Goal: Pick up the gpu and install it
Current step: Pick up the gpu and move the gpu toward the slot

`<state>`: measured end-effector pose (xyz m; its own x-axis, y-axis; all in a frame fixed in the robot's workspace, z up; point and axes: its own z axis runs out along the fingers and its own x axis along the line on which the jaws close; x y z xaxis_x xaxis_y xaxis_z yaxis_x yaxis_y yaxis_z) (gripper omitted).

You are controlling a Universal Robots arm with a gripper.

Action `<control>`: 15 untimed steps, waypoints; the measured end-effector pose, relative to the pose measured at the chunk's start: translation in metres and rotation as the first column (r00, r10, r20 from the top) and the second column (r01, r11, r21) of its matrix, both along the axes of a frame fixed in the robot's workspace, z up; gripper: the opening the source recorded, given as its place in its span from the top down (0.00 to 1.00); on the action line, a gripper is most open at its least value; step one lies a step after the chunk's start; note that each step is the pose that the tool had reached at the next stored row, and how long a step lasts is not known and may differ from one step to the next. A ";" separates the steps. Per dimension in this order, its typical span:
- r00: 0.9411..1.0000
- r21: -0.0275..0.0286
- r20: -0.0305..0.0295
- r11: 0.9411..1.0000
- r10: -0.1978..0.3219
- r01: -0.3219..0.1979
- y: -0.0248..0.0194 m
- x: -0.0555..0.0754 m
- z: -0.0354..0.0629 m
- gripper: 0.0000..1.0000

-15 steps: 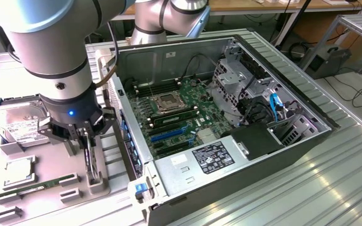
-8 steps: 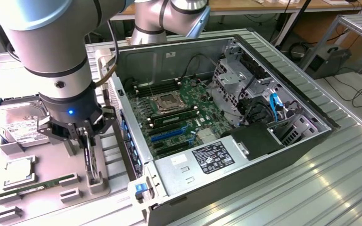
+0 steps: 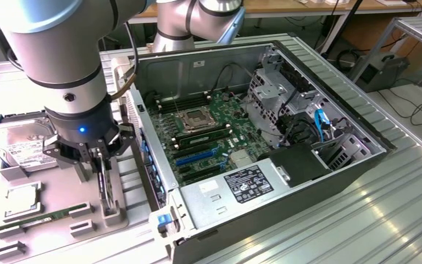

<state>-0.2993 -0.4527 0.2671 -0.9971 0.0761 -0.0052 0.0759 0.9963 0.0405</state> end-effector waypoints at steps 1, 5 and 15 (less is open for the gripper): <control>1.000 0.000 0.000 1.000 0.000 0.000 0.0000 0.000 0.0003 0.74; 1.000 0.000 0.000 1.000 0.000 0.000 0.0000 0.000 0.0016 0.74; 1.000 0.000 0.000 1.000 0.000 0.000 0.0000 0.000 0.0052 0.74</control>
